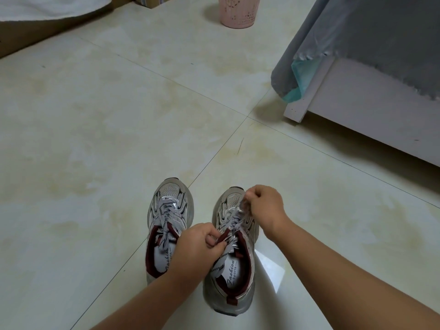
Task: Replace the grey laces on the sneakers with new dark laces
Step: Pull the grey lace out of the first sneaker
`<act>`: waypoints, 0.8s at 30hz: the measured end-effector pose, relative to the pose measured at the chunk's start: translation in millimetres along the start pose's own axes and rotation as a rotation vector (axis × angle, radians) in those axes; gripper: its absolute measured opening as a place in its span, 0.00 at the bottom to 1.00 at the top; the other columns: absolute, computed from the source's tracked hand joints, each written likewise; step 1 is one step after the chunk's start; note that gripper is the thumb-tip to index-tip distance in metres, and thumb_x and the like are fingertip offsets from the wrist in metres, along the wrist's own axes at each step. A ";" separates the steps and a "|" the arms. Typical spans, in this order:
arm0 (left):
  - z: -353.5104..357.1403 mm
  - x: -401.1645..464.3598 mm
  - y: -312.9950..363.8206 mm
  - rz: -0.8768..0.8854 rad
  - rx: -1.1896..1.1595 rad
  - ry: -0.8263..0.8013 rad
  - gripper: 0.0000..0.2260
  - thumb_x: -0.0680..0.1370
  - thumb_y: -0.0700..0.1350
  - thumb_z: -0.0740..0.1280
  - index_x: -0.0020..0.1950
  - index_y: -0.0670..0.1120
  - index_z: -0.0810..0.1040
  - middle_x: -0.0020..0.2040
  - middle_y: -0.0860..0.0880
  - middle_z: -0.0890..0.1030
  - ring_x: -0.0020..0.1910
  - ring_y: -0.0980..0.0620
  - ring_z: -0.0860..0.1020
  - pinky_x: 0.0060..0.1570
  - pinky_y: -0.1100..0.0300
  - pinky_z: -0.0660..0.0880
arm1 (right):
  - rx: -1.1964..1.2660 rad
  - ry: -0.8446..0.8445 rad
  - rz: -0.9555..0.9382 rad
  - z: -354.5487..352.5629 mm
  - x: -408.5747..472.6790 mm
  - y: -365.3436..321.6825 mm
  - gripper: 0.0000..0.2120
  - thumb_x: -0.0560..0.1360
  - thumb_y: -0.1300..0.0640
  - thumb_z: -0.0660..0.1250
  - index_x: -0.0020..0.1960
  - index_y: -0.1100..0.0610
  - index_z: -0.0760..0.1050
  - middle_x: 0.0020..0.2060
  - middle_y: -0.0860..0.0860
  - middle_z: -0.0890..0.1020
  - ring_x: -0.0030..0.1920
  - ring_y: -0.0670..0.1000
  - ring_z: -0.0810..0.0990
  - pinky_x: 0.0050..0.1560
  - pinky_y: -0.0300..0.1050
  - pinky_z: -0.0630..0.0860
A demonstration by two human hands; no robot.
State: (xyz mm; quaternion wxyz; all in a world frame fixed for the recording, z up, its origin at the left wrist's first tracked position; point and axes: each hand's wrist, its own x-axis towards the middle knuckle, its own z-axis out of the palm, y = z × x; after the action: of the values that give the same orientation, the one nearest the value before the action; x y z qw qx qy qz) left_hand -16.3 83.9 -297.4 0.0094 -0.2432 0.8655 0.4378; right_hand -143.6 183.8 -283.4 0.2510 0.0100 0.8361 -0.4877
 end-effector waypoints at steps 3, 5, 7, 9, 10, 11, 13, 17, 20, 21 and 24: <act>-0.2 -0.2 0.3 -0.004 -0.007 -0.011 0.03 0.69 0.40 0.73 0.39 0.45 0.80 0.32 0.47 0.78 0.32 0.55 0.73 0.36 0.64 0.72 | -0.033 0.038 0.004 -7.1 3.4 3.6 0.13 0.76 0.66 0.59 0.35 0.58 0.73 0.37 0.55 0.79 0.43 0.59 0.79 0.49 0.55 0.78; -1.4 -0.6 1.7 -0.009 -0.032 -0.020 0.05 0.70 0.42 0.73 0.36 0.48 0.78 0.32 0.49 0.77 0.31 0.57 0.72 0.33 0.70 0.70 | -0.238 -0.041 -0.100 -6.4 -1.6 0.5 0.11 0.76 0.67 0.57 0.48 0.57 0.76 0.47 0.55 0.79 0.49 0.56 0.77 0.49 0.49 0.77; -2.7 1.2 6.1 -0.055 -0.089 -0.021 0.06 0.74 0.44 0.69 0.37 0.51 0.76 0.33 0.51 0.77 0.32 0.59 0.73 0.34 0.71 0.70 | -0.459 -0.160 -0.249 -1.6 -5.2 -1.2 0.21 0.75 0.69 0.55 0.63 0.53 0.73 0.59 0.54 0.76 0.60 0.55 0.73 0.59 0.48 0.72; -2.6 8.2 9.9 -0.137 -0.157 -0.030 0.03 0.76 0.45 0.66 0.43 0.50 0.77 0.36 0.52 0.78 0.36 0.57 0.75 0.39 0.66 0.73 | -0.527 -0.251 -0.315 4.4 -9.2 -2.0 0.24 0.76 0.69 0.56 0.68 0.52 0.69 0.66 0.52 0.72 0.67 0.53 0.68 0.66 0.44 0.65; -2.3 12.8 11.5 -0.175 -0.156 -0.043 0.02 0.76 0.44 0.66 0.46 0.49 0.79 0.37 0.53 0.79 0.37 0.56 0.76 0.42 0.62 0.75 | -0.508 -0.277 -0.312 6.0 -11.0 -2.1 0.23 0.76 0.68 0.56 0.68 0.53 0.69 0.67 0.51 0.71 0.68 0.52 0.67 0.67 0.42 0.63; -1.7 16.7 12.8 -0.200 -0.143 -0.060 0.03 0.76 0.43 0.67 0.46 0.48 0.80 0.37 0.53 0.79 0.38 0.55 0.77 0.44 0.61 0.76 | -0.485 -0.280 -0.295 6.2 -11.8 -1.3 0.22 0.77 0.68 0.56 0.68 0.54 0.69 0.67 0.51 0.71 0.68 0.52 0.68 0.65 0.39 0.63; -1.3 21.1 14.8 -0.212 -0.127 -0.087 0.05 0.75 0.41 0.68 0.39 0.48 0.80 0.35 0.53 0.79 0.36 0.56 0.76 0.44 0.60 0.76 | -0.453 -0.229 -0.222 2.9 -11.8 1.0 0.22 0.76 0.67 0.58 0.68 0.56 0.67 0.65 0.54 0.72 0.65 0.53 0.71 0.62 0.40 0.66; -3.0 23.5 17.6 -0.229 -0.135 -0.098 0.09 0.78 0.40 0.62 0.38 0.47 0.73 0.34 0.52 0.77 0.32 0.55 0.73 0.36 0.62 0.72 | -0.350 -0.059 -0.020 -9.4 -13.4 6.3 0.18 0.75 0.66 0.60 0.64 0.59 0.65 0.59 0.58 0.72 0.56 0.56 0.74 0.52 0.45 0.70; -12.0 29.4 27.1 -0.324 -0.433 -0.029 0.08 0.81 0.39 0.55 0.42 0.43 0.68 0.37 0.46 0.80 0.36 0.50 0.78 0.41 0.56 0.77 | -0.445 0.009 0.056 -16.5 -15.7 14.3 0.13 0.75 0.63 0.61 0.59 0.59 0.67 0.50 0.54 0.70 0.53 0.57 0.74 0.47 0.44 0.68; -15.3 32.4 28.7 -0.316 -0.458 -0.006 0.08 0.81 0.39 0.55 0.43 0.42 0.68 0.36 0.45 0.79 0.35 0.50 0.78 0.40 0.56 0.77 | -0.483 0.001 0.088 -18.0 -15.9 16.4 0.10 0.75 0.63 0.61 0.56 0.61 0.69 0.47 0.54 0.71 0.52 0.58 0.76 0.46 0.44 0.69; -16.8 36.8 25.7 -0.257 -0.361 0.032 0.04 0.80 0.42 0.60 0.47 0.42 0.72 0.36 0.46 0.79 0.33 0.52 0.76 0.40 0.54 0.76 | -0.513 -0.175 0.185 -18.8 -16.7 22.0 0.07 0.72 0.63 0.62 0.44 0.67 0.76 0.36 0.58 0.77 0.41 0.58 0.79 0.44 0.51 0.79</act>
State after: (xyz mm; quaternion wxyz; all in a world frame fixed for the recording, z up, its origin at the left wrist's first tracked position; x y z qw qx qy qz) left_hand -56.4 68.7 -276.1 0.0077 -0.3562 0.7350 0.5769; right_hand -131.0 214.5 -286.6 0.3600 -0.0198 0.9028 -0.2343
